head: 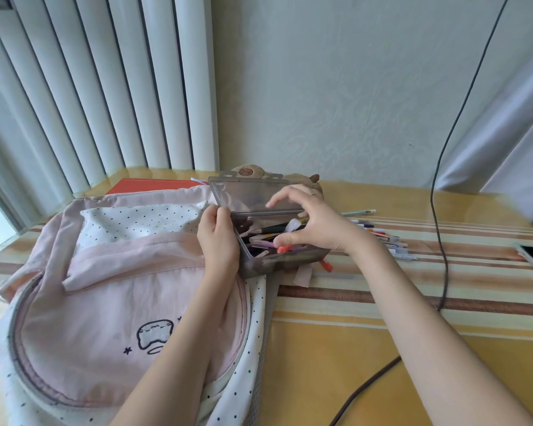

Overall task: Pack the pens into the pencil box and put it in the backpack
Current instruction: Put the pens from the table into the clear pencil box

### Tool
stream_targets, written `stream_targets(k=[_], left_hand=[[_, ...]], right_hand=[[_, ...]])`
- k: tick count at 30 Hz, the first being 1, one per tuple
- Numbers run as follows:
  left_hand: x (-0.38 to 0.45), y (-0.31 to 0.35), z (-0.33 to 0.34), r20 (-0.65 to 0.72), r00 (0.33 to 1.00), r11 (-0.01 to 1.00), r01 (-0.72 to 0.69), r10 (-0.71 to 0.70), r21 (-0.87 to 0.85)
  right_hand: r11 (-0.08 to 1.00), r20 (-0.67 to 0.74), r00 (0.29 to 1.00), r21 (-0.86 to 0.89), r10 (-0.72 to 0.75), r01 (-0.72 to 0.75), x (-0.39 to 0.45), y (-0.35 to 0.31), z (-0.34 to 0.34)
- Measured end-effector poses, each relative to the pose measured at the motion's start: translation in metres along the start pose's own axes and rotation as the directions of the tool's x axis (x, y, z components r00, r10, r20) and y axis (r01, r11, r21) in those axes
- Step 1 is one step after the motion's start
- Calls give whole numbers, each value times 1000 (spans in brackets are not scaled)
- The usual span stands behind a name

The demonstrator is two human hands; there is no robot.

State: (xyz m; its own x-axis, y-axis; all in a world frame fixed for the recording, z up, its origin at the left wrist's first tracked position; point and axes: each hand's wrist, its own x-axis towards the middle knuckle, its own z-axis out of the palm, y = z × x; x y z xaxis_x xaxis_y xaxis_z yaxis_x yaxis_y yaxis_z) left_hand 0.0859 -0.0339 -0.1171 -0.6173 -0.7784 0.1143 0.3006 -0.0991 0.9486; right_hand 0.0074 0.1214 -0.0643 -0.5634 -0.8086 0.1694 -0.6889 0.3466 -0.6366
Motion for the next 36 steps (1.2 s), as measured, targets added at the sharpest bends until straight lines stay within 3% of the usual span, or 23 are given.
stream_targets(k=[4, 7, 10, 12, 14, 17, 20, 23, 25, 27, 29, 31, 32, 34, 36], left_hand=[[-6, 7, 2, -25, 1000, 999, 18, -19, -31], [-5, 3, 1, -15, 998, 998, -52, 53, 46], [-6, 5, 3, -5, 995, 986, -97, 98, 136], [-8, 6, 3, -8, 992, 978, -125, 128, 169], [-8, 5, 3, -5, 992, 982, -123, 125, 140], [-4, 2, 2, 8, 992, 981, -125, 125, 152], [2, -3, 0, 26, 994, 988, -109, 107, 113], [4, -7, -3, 53, 996, 994, -77, 73, 76], [2, -1, -3, 46, 997, 997, -64, 62, 50], [2, 6, -4, 4, 998, 998, -69, 69, 2], [4, 13, -8, -58, 992, 994, -112, 110, -20], [7, 17, -12, -118, 982, 989, -149, 147, -12], [9, 17, -15, -142, 978, 988, -153, 151, -4], [10, 16, -16, -169, 975, 989, -147, 146, 7], [11, 14, -16, -175, 974, 989, -146, 146, 9]], right_hand=[[997, 6, 999, -66, 38, -38, -1, 1, 4], [948, -21, 1000, -316, 10, -16, 0, -10, 16], [808, -36, 993, -584, -117, 74, 4, -16, 21], [844, 69, 998, -535, 2, 35, 6, -14, 17], [930, 155, 982, -366, 105, -42, 5, -12, 5], [990, 114, 992, -131, 61, -46, 1, -14, -5], [989, 103, 993, -142, 66, -51, 0, -7, 15], [989, -62, 994, -113, 93, -100, -2, 5, 31], [997, -248, 966, 18, 79, -77, -8, 11, 27], [989, -529, 839, 134, 125, -63, -14, 24, 16], [969, -668, 703, 181, 246, -167, -18, 45, 7], [898, -535, 729, 151, 426, -414, -18, 71, 8], [849, -399, 774, 20, 491, -528, -19, 83, 14], [757, -191, 816, -306, 546, -578, -23, 101, 30], [720, -180, 839, -442, 513, -535, -29, 108, 45]])
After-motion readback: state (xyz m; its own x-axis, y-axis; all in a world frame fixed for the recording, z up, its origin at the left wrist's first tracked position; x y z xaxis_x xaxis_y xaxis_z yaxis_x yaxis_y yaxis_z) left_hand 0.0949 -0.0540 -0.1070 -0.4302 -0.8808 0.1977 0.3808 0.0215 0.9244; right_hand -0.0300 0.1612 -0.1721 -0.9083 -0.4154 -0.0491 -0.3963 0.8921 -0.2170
